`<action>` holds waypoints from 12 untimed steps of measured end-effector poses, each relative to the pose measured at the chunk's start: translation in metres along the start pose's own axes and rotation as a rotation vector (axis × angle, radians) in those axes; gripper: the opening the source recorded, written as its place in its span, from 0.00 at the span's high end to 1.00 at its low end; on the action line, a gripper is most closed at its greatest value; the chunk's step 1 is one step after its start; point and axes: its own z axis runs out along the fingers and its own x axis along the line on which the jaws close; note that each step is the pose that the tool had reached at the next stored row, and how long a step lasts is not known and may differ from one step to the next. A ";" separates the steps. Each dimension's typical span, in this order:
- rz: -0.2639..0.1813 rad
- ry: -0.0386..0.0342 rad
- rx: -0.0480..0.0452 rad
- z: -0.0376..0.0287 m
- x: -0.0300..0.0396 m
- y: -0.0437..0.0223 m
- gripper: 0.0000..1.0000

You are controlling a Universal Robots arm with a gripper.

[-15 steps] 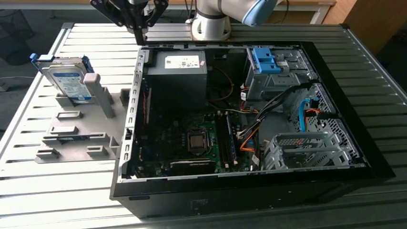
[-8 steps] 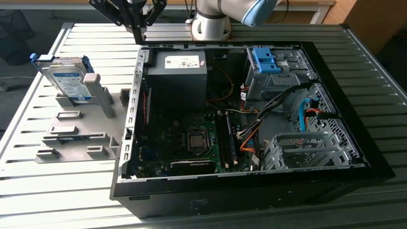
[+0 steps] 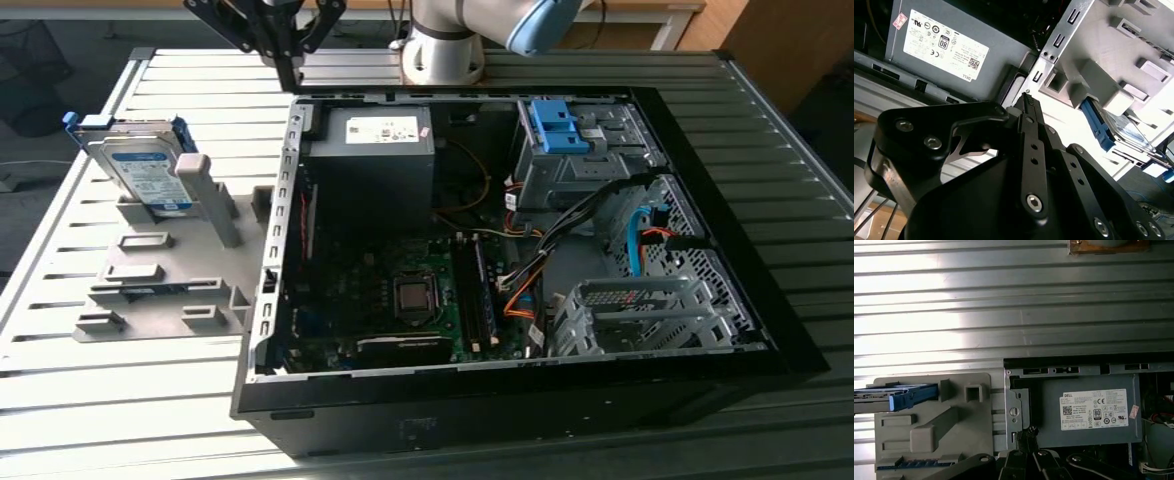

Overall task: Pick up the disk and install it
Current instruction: 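Reach for the disk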

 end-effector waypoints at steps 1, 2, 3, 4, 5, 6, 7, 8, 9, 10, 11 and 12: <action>0.000 0.0000 0.0000 0.0000 0.0003 0.0003 0.89; 0.000 0.0001 0.0001 0.0000 0.0006 0.0005 0.89; 0.000 0.0001 0.0000 0.0000 0.0009 0.0007 0.89; 0.000 0.0001 0.0000 0.0001 0.0012 0.0010 0.89; 0.000 0.0001 0.0001 0.0001 0.0014 0.0012 0.89; 0.000 0.0001 0.0000 0.0001 0.0017 0.0014 0.89; 0.000 0.0001 0.0000 0.0002 0.0019 0.0016 0.89; 0.000 0.0001 0.0000 0.0002 0.0021 0.0019 0.89; 0.000 0.0001 0.0001 0.0002 0.0023 0.0021 0.89; 0.000 0.0000 0.0000 0.0003 0.0026 0.0023 0.89; 0.000 0.0001 0.0000 0.0003 0.0028 0.0025 0.89; 0.000 0.0001 0.0001 0.0003 0.0030 0.0027 0.89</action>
